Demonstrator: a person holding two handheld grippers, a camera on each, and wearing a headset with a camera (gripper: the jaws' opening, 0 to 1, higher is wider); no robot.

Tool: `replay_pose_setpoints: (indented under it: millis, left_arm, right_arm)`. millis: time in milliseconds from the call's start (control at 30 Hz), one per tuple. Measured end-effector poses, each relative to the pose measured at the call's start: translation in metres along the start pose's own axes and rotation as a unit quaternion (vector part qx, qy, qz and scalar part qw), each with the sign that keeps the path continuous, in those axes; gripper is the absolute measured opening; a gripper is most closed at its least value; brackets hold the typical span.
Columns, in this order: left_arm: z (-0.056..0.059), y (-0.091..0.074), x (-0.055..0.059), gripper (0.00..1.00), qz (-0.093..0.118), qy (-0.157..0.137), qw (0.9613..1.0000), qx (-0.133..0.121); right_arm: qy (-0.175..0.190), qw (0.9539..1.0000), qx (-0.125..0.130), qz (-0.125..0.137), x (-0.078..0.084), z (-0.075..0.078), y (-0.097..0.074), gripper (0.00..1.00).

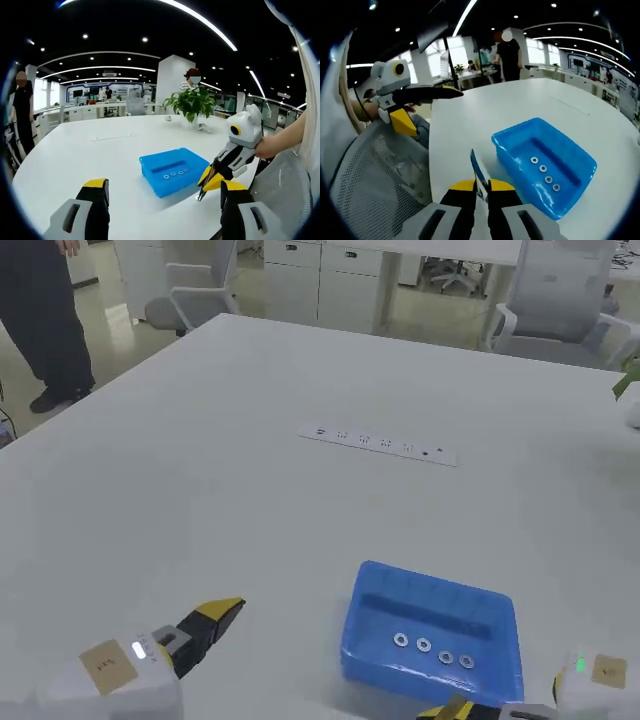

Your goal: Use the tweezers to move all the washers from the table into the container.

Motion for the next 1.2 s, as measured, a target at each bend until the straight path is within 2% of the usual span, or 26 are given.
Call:
replay_pose_setpoints:
  millis: [67,133,200,267,333,400,433,467,533,633,667,700,767,800,833,900,933,1067,1200]
  left_arm:
    - [0.000,0.000,0.000,0.95,0.000,-0.001,1.0000,-0.001]
    - [0.000,0.000,0.000,0.95,0.001,0.000,1.0000,-0.001]
    - [0.000,0.000,0.000,0.95,0.001,0.000,1.0000,-0.002]
    - [-0.001,-0.001,0.000,0.95,0.002,-0.002,1.0000,-0.005]
    - [-0.002,-0.001,0.000,0.95,0.005,-0.006,1.0000,-0.006]
    - [-0.002,-0.002,0.000,0.94,0.005,-0.006,0.9999,-0.006]
    - [-0.002,-0.002,0.000,0.94,0.005,-0.005,1.0000,-0.006]
    - [-0.001,-0.002,0.000,0.94,0.004,-0.004,1.0000,-0.005]
    - [-0.001,-0.002,-0.001,0.94,0.004,-0.001,1.0000,-0.006]
    - [-0.002,-0.002,-0.001,0.94,0.008,-0.004,0.9999,-0.007]
    - [-0.002,-0.003,-0.002,0.94,0.010,-0.004,0.9999,-0.008]
    - [-0.002,-0.003,-0.002,0.94,0.011,-0.004,0.9999,-0.009]
    - [-0.002,-0.003,-0.002,0.94,0.014,-0.004,0.9999,-0.009]
    - [-0.002,-0.004,-0.003,0.94,0.016,-0.003,0.9998,-0.009]
    - [-0.002,-0.004,-0.003,0.94,0.018,-0.001,0.9998,-0.009]
    - [-0.001,-0.004,-0.004,0.94,0.021,0.006,0.9997,-0.009]
    - [0.000,-0.004,-0.005,0.94,0.023,0.011,0.9996,-0.010]
    - [-0.003,-0.005,-0.005,0.94,0.024,0.010,0.9994,-0.022]
    - [-0.003,-0.005,-0.006,0.94,0.030,0.003,0.9994,-0.019]
  right_arm:
    - [-0.034,0.9993,0.003,-0.012,-0.001,-0.004,0.002,0.04]
    - [-0.051,0.9986,0.008,-0.016,-0.001,-0.008,0.004,0.04]
    - [-0.078,0.9963,0.031,-0.019,-0.001,-0.007,0.004,0.03]
    - [-0.074,0.9966,0.028,-0.023,0.000,-0.010,0.004,0.03]
    - [-0.069,0.9966,0.038,-0.023,0.000,-0.007,0.003,0.03]
    - [-0.028,0.9978,0.059,-0.013,0.001,-0.003,0.002,0.02]
    - [0.010,0.9987,0.051,0.001,0.002,-0.002,0.003,0.02]
    - [0.029,0.9978,0.060,0.008,0.003,0.000,0.002,0.02]
    - [0.069,0.9956,0.060,0.017,0.004,0.002,0.001,0.02]
    - [0.123,0.9903,0.053,0.036,0.008,0.006,-0.003,0.02]
    - [0.158,0.9848,0.051,0.050,0.009,0.008,-0.005,0.02]
    - [0.176,0.9809,0.055,0.061,0.010,0.010,-0.008,0.02]
    - [0.180,0.9799,0.062,0.061,0.010,0.014,-0.013,0.02]
    - [0.190,0.9774,0.066,0.066,0.010,0.016,-0.016,0.02]
    - [0.197,0.9752,0.065,0.077,0.008,0.016,-0.018,0.03]
    - [0.220,0.9681,0.061,0.104,0.001,0.018,-0.023,0.03]
    - [0.222,0.9662,0.059,0.118,-0.004,0.020,-0.027,0.03]
    - [0.214,0.9660,0.058,0.132,-0.018,0.024,-0.033,0.03]
    - [0.206,0.9653,0.049,0.153,-0.033,0.030,-0.034,0.03]
Point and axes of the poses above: the centre of the closed fingertips' face, and the gripper's own axes: y roughly forward along the fingers, z roughly to its right, x roughly out of its underside, the point moved 10 cm from there along -y, roughly backward along the fingers, and after that the axes turned 3 degrees about y, right-handed, at the moved point
